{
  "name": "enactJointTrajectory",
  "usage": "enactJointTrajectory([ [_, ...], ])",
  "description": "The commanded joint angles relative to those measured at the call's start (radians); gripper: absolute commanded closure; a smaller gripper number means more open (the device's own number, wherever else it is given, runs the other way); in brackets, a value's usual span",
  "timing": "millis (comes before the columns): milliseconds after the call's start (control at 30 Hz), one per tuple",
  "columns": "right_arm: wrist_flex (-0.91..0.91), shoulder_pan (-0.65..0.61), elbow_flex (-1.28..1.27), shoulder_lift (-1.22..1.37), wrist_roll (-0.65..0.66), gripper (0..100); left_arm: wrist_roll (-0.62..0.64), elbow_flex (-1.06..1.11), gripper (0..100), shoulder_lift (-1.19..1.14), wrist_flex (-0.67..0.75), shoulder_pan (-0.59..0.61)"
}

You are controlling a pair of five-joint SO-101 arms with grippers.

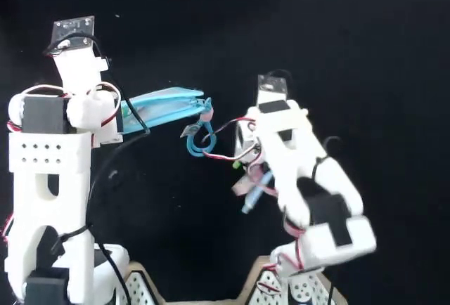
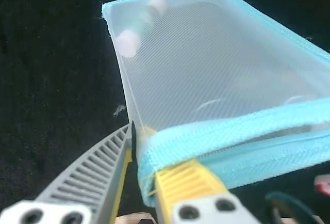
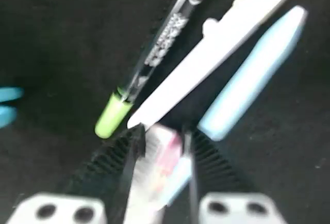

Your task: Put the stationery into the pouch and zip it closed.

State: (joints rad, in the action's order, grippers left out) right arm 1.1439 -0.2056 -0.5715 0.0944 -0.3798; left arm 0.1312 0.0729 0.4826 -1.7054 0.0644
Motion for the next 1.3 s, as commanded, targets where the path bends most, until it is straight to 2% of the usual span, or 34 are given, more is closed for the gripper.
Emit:
enactJointTrajectory([
  [0, 0.006, 0.017, 0.001, 0.045, 0.084, 88.5, 0.003, 0.019, 97, -0.006, 0.014, -0.001],
  [267, -0.058, 0.011, -0.021, 0.035, 0.242, 88.5, 0.003, 0.019, 97, -0.006, 0.014, -0.001],
  [433, -0.058, 0.015, -0.093, -0.099, 0.356, 88.5, 0.003, 0.018, 97, -0.006, 0.014, -0.001],
  [533, -0.051, 0.0, -0.156, -0.234, 0.356, 88.3, 0.003, 0.015, 97, -0.006, 0.014, -0.001],
  [633, -0.051, -0.015, -0.231, -0.325, 0.354, 83.0, 0.003, 0.015, 97, -0.006, 0.014, -0.001],
  [867, -0.052, -0.02, -0.271, -0.354, 0.272, 82.2, 0.003, 0.018, 97, -0.006, 0.014, -0.001],
  [1133, -0.044, -0.19, -0.343, -0.352, 0.262, 82.2, 0.003, 0.018, 97, -0.006, 0.014, -0.001],
  [1200, -0.044, -0.19, -0.34, -0.352, 0.262, 84.5, 0.003, 0.016, 97, -0.006, 0.014, -0.001],
  [1267, -0.046, -0.19, -0.34, -0.352, 0.265, 91.3, 0.003, 0.015, 97, -0.006, 0.014, -0.001],
])
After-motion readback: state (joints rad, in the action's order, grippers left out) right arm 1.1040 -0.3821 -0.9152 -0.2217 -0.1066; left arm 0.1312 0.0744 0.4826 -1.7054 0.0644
